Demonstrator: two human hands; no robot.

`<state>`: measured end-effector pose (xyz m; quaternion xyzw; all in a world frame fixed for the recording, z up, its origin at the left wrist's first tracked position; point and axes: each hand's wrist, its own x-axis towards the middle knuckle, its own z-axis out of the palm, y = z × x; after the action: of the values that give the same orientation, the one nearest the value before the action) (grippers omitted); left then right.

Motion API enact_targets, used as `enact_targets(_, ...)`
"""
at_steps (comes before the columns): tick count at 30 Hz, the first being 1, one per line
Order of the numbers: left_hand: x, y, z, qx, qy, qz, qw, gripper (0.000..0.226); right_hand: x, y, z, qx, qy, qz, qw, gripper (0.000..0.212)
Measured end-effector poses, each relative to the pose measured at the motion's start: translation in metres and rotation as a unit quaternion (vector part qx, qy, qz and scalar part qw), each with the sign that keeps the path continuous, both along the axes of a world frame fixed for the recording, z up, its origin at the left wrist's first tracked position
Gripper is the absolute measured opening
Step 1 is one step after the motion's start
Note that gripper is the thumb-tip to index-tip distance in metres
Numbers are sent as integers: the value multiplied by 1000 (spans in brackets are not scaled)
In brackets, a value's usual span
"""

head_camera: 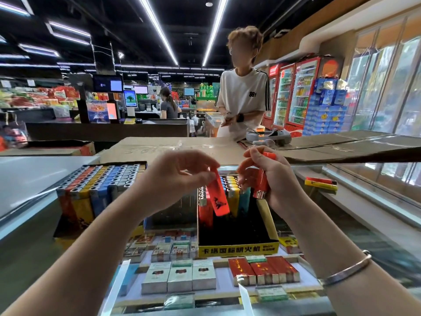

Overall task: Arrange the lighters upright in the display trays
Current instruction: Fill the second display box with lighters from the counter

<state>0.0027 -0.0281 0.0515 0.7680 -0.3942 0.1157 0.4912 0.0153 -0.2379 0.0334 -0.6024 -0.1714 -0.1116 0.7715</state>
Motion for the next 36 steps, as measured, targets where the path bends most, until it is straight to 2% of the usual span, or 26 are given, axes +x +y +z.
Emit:
enact_targets(2,-1,-2,-2,73,-44,7,996,16,1,2,-2,-6,0,-13,1000,18)
enact_targets(5,-2,-2,-1,136,-84,17,987,25,1,5,-4,-6,-7,-38,999,20)
enact_targets(11,-1,1,-1,208,-87,48,973,29,2,3,-4,5,-3,-77,997,23)
enact_targets(15,-2,0,-1,225,-108,59,967,36,2,5,-3,3,-12,-83,996,27)
enact_targets(19,-2,-4,-4,259,-116,69,956,33,0,6,-2,-7,-27,-102,994,33)
enact_targets(23,0,-4,-6,274,-138,84,948,31,-1,6,0,-20,-16,-100,995,33)
enact_targets(27,3,-2,-7,286,-148,86,943,34,-1,6,-1,-40,19,-72,996,22)
enact_targets(31,3,0,-5,265,-106,67,956,14,-1,6,0,-11,33,-29,999,8)
enact_targets(36,2,-4,-5,186,-64,70,978,35,-1,7,2,40,40,41,998,7)
